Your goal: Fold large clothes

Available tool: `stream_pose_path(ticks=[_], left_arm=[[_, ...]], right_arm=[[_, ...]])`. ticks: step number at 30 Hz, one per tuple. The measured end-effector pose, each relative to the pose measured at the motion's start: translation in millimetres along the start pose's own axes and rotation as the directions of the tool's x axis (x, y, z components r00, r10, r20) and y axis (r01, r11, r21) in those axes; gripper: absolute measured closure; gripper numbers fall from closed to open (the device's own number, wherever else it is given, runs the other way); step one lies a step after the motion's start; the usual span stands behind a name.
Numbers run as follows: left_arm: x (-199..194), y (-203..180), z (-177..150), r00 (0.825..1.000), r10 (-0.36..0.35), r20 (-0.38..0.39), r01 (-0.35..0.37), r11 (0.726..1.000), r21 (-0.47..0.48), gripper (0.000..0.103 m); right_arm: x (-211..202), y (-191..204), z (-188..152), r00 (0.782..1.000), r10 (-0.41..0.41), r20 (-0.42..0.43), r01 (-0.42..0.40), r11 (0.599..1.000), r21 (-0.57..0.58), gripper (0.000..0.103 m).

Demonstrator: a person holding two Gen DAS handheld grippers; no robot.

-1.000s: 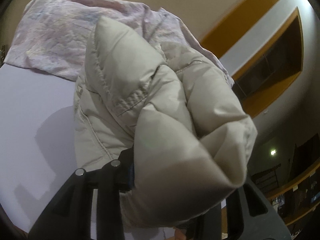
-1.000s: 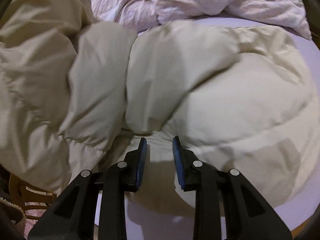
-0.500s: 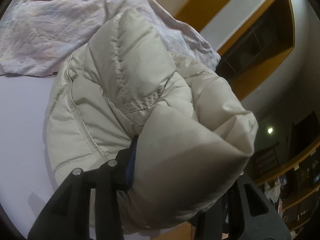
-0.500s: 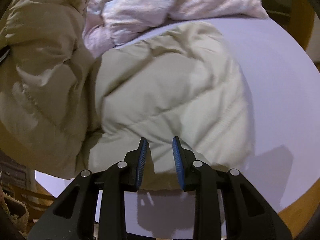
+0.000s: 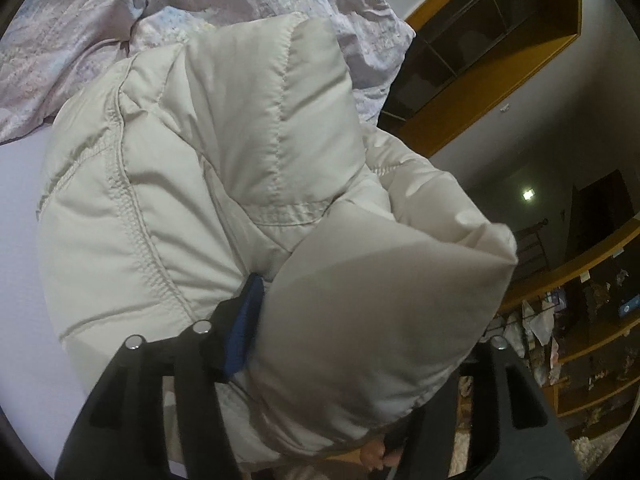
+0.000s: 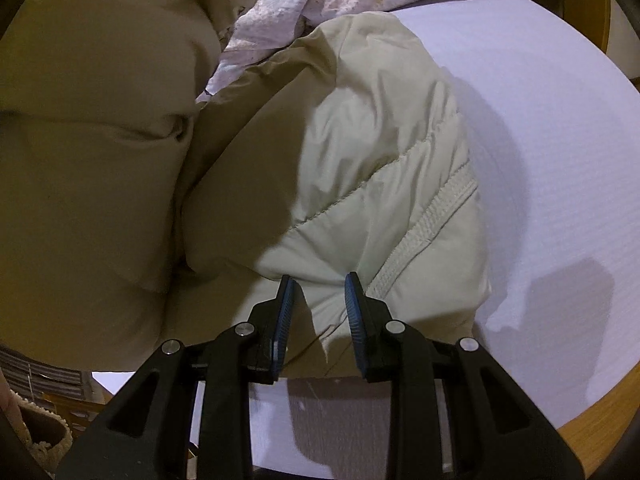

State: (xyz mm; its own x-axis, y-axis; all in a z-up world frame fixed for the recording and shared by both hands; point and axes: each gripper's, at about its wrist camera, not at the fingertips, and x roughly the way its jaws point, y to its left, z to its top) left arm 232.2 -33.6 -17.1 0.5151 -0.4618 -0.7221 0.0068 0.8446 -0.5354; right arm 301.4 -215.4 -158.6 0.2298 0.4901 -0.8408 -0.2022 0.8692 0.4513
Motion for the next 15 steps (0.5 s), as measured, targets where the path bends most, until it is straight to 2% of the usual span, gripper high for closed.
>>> stream_pose_path(ticks=[1,3,4,6,8,15], left_arm=[[-2.8,0.7,0.5,1.0,-0.006,-0.004,0.006,1.0,0.002,0.038],[-10.3,-1.0,1.7,0.998,-0.055,-0.003,0.055,0.998,-0.009,0.011],[-16.7,-3.5,0.1,0.996,-0.088,0.006,0.088,0.996,-0.019,0.006],[-25.3,-8.8,-1.7,0.996,-0.086,0.022,0.086,0.996,-0.001,0.003],[-30.1,-17.2,-4.4,0.999,-0.041,0.031,0.04,0.998,0.039,0.003],[-53.3,-21.0,-9.7,0.995,0.062,0.082,-0.068,0.995,0.072,0.003]], right_arm=[[0.3,-0.4,0.4,1.0,-0.001,-0.001,0.001,1.0,0.0,0.075],[1.7,-1.3,1.5,1.0,-0.004,-0.004,0.004,1.0,-0.002,0.075],[2.4,-1.4,1.8,1.0,-0.005,-0.004,0.005,1.0,-0.002,0.075],[4.3,-1.5,3.0,1.0,-0.006,-0.006,0.006,1.0,-0.001,0.075],[5.3,-2.6,3.8,1.0,-0.006,-0.008,0.006,1.0,0.005,0.075],[7.8,-3.3,6.2,1.0,-0.005,-0.01,0.005,1.0,0.006,0.075]])
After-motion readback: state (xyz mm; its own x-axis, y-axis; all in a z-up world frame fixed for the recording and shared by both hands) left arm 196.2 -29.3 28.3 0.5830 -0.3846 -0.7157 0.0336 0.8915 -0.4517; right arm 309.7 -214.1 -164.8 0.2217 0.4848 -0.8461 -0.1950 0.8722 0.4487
